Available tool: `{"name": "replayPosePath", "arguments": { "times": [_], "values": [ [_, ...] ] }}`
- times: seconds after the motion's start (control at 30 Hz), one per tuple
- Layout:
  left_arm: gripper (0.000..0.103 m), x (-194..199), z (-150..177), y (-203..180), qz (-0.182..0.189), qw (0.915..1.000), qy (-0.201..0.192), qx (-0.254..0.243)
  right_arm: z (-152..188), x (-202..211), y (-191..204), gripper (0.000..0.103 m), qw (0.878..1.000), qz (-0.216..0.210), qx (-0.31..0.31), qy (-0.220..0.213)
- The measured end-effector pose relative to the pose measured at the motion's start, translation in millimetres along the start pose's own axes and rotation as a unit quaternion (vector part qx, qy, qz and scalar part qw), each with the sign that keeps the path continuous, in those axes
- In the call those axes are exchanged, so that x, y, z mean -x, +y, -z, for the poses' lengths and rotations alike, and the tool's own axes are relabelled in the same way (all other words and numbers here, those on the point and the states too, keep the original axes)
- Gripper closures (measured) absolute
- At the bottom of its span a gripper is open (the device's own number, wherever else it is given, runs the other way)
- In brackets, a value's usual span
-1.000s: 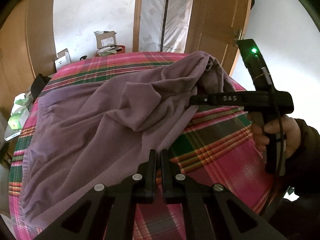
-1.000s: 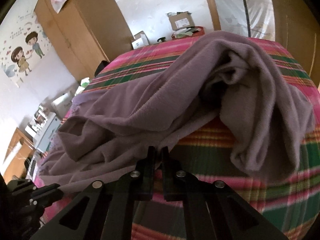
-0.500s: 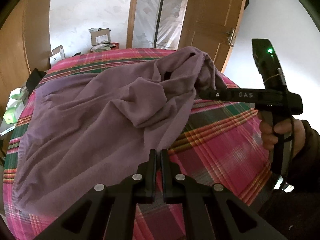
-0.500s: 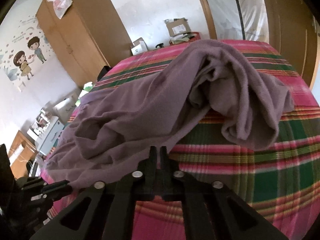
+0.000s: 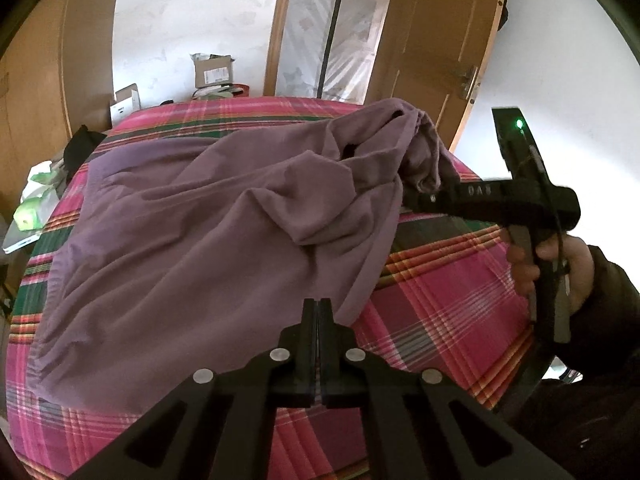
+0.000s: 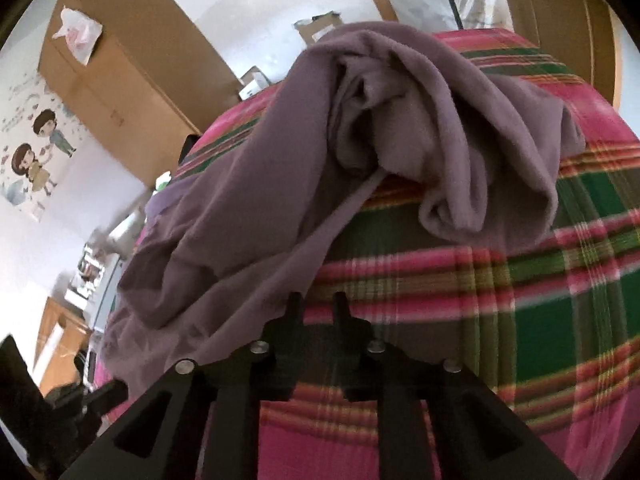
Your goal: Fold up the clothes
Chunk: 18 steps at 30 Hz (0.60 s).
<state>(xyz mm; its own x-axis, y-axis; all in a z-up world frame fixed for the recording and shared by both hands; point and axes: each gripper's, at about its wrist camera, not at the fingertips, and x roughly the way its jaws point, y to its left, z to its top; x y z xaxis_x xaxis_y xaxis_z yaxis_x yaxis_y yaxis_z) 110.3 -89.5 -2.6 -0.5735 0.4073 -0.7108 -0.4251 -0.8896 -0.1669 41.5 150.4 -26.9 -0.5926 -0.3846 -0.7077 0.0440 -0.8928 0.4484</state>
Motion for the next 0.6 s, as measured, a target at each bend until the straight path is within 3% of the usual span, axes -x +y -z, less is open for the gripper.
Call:
{"name": "replayPosePath", "arguments": {
  "times": [0.1,0.27,0.4,0.6],
  "values": [
    [0.102,-2.4,-0.9,-4.7,-0.001,1.0000,0.002,-0.008,-6.5,2.0,-5.8,0.074,1.000,-0.007,-0.022,-0.013],
    [0.096,-12.5,-2.1,-10.9,-0.007,0.9995,0.021,-0.022,-14.1,7.4,-12.7,0.070,0.999,-0.010,-0.034,-0.024],
    [0.094,-25.8,-0.5,-15.3,-0.019,0.9982,0.046,-0.035,-27.1,-1.3,-20.6,0.070,0.998,-0.010,-0.057,-0.016],
    [0.094,-32.4,-3.5,-17.8,-0.027,0.9973,0.053,-0.042,-42.2,-19.9,-21.3,0.070,0.998,-0.004,-0.056,-0.001]
  ]
}}
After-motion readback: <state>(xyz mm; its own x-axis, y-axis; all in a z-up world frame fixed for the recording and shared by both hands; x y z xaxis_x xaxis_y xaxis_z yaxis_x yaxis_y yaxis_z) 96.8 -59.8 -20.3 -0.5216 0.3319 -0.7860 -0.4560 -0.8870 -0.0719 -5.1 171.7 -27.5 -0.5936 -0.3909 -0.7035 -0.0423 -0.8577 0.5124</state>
